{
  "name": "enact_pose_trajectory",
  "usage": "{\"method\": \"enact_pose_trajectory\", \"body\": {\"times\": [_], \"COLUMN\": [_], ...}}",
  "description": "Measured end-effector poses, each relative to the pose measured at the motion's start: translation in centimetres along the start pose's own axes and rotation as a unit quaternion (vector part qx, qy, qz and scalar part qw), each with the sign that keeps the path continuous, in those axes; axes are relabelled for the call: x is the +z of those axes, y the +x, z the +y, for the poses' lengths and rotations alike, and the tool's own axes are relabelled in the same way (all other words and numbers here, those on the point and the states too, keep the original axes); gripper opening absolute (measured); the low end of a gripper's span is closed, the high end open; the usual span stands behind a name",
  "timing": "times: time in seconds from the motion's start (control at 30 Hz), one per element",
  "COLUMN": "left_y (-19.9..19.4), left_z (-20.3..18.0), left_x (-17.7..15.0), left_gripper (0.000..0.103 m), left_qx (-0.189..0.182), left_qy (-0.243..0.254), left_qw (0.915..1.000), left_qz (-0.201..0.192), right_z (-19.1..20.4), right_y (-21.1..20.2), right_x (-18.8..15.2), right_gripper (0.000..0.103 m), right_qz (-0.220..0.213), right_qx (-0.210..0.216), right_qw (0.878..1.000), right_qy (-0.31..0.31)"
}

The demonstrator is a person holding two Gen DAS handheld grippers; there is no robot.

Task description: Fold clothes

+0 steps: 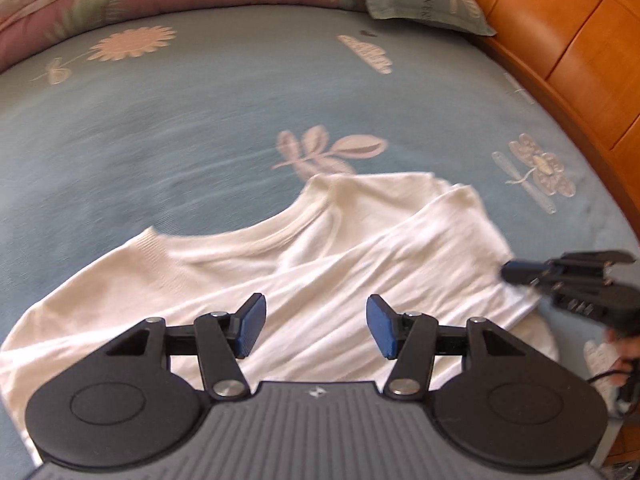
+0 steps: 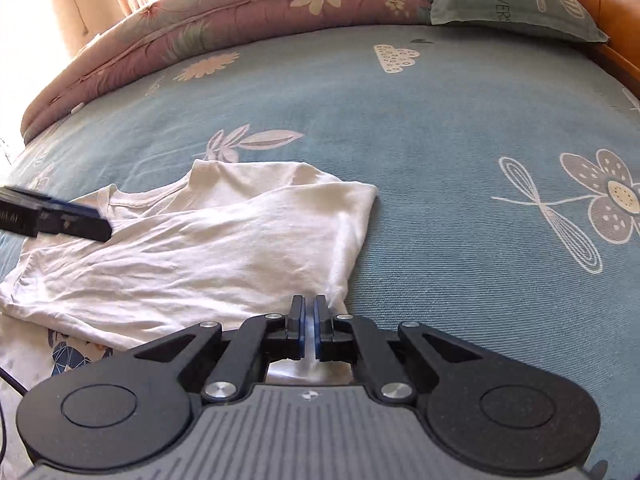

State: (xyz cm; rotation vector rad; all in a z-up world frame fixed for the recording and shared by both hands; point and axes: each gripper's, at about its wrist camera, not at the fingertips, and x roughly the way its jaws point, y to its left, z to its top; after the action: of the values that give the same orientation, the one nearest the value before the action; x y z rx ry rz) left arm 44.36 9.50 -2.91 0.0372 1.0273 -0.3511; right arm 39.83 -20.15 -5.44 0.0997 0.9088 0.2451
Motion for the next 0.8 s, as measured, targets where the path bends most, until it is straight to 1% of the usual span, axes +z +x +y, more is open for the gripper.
{"method": "enact_pose_trajectory", "body": {"times": [0.07,0.1,0.13,0.2,0.3,0.37,0.4,0.47,0.5,0.57,0.7,0.8], "left_y": [-0.9,-1.3,-1.7,-2.5,-4.1,-5.1,-5.5,-5.8,-5.8,-5.5,-4.3,-3.3], "left_z": [1.1,1.6,2.2,3.4,5.6,7.4,8.2,9.7,10.3,11.2,11.1,11.7], "left_x": [-1.9,-2.6,-3.3,-4.7,-6.0,-6.9,-7.3,-8.2,-8.6,-9.0,-8.3,-7.9], "left_gripper": [0.055,0.055,0.055,0.055,0.052,0.048,0.048,0.048,0.048,0.048,0.048,0.049], "left_qx": [0.049,0.068,0.081,0.104,0.114,0.118,0.121,0.129,0.132,0.127,0.122,0.098], "left_qy": [0.005,0.001,-0.009,-0.033,-0.091,-0.138,-0.159,-0.184,-0.187,-0.182,-0.091,-0.055], "left_qw": [0.9988,0.9977,0.9966,0.9938,0.9885,0.9820,0.9781,0.9724,0.9715,0.9729,0.9864,0.9926], "left_qz": [-0.003,-0.007,-0.011,-0.020,-0.040,-0.053,-0.058,-0.063,-0.063,-0.066,-0.063,-0.046], "right_z": [0.8,1.3,1.9,3.0,4.8,5.8,6.2,6.8,7.2,7.8,8.8,9.4], "right_y": [-0.6,-0.7,-0.8,-0.7,-0.6,-0.6,-0.7,-0.8,-0.9,-0.8,-0.7,-0.7], "right_x": [0.2,0.3,0.4,0.7,0.9,1.0,1.0,1.0,1.1,1.2,1.7,2.0], "right_gripper": [0.010,0.011,0.011,0.015,0.017,0.017,0.019,0.020,0.021,0.021,0.022,0.023], "right_qz": [-0.004,-0.004,-0.003,0.002,0.006,0.007,0.007,0.010,0.010,0.013,0.010,0.008], "right_qx": [-0.003,-0.003,-0.002,0.004,0.011,0.015,0.018,0.020,0.018,0.017,0.016,0.015], "right_qw": [1.000,1.000,1.000,1.000,0.999,0.999,0.999,0.998,0.998,0.998,0.998,0.998], "right_qy": [-0.010,-0.016,-0.022,-0.029,-0.043,-0.050,-0.050,-0.051,-0.052,-0.057,-0.065,-0.068]}}
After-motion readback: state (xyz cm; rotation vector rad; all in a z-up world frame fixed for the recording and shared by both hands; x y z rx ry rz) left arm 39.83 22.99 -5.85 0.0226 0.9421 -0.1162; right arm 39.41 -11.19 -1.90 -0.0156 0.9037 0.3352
